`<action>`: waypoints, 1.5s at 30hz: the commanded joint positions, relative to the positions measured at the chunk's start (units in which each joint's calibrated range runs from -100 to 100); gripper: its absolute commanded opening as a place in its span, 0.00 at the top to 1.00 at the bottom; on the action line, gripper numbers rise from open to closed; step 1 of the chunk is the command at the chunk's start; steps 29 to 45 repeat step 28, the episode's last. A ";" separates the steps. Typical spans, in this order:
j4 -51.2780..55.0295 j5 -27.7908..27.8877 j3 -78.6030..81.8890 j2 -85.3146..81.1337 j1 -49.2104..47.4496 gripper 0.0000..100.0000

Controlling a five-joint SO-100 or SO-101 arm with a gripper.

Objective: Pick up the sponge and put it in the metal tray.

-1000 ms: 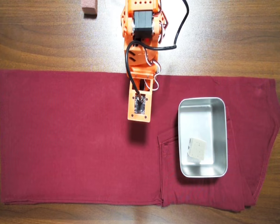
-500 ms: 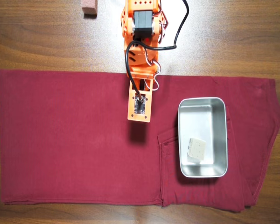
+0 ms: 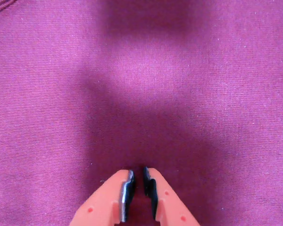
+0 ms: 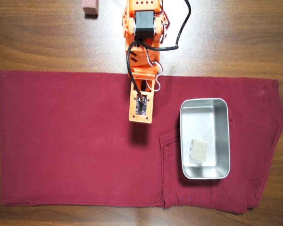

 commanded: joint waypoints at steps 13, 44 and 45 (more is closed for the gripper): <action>1.03 -0.05 0.37 -0.05 -0.45 0.96; 1.03 -0.05 0.37 -0.05 -0.45 0.96; 1.03 -0.05 0.37 -0.05 -0.45 0.96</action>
